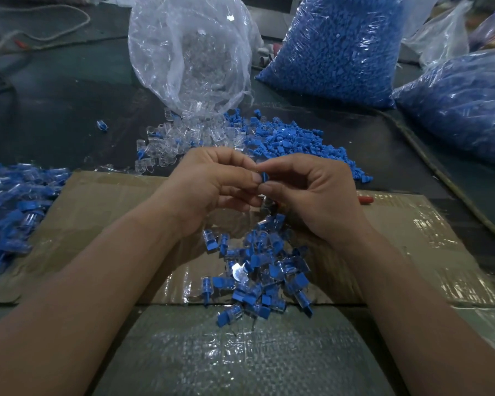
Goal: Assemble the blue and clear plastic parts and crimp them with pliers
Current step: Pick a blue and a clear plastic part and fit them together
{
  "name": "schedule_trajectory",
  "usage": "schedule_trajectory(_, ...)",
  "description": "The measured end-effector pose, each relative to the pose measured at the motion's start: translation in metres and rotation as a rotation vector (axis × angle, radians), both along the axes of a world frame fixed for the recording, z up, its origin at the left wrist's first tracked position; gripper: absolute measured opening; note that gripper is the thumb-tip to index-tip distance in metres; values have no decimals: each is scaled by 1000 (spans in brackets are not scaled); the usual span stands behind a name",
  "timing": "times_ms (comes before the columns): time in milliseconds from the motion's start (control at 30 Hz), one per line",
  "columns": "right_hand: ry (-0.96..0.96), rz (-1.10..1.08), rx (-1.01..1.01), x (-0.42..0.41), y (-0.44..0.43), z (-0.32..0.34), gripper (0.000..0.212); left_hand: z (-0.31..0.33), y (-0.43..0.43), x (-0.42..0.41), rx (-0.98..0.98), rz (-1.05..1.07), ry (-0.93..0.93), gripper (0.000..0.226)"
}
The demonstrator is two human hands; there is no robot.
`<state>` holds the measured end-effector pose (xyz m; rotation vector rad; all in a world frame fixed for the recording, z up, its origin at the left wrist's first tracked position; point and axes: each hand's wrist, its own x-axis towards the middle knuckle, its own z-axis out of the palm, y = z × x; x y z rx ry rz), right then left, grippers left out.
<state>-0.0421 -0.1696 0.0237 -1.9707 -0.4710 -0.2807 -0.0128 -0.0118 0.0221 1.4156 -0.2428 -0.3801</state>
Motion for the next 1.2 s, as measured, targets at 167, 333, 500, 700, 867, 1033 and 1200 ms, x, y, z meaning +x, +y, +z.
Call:
schedule_trajectory(167,-47,-20,-34,0,-1,-1,32,0,0,0,-5,-15,12,17)
schedule_trajectory(333,-84,-36,-40,1,-2,-2,33,-1,1,0,8,-3,-5,14)
schedule_trajectory(500,-116,-51,-52,1,-3,-2,33,-3,1,0,-2,-13,-6,8)
schedule_trajectory(700,-144,-59,-71,1,-4,-4,33,-2,1,0,9,-20,-13,9)
schedule_trajectory(867,-141,-45,-88,1,-3,-5,35,-3,-1,1,21,-4,-9,6)
schedule_trajectory(1033,30,-119,-165,6,-17,2,39,-3,-1,1,0,34,12,4)
schedule_trajectory(1200,223,-232,-445,10,-50,10,53,-3,1,3,-38,84,37,5)
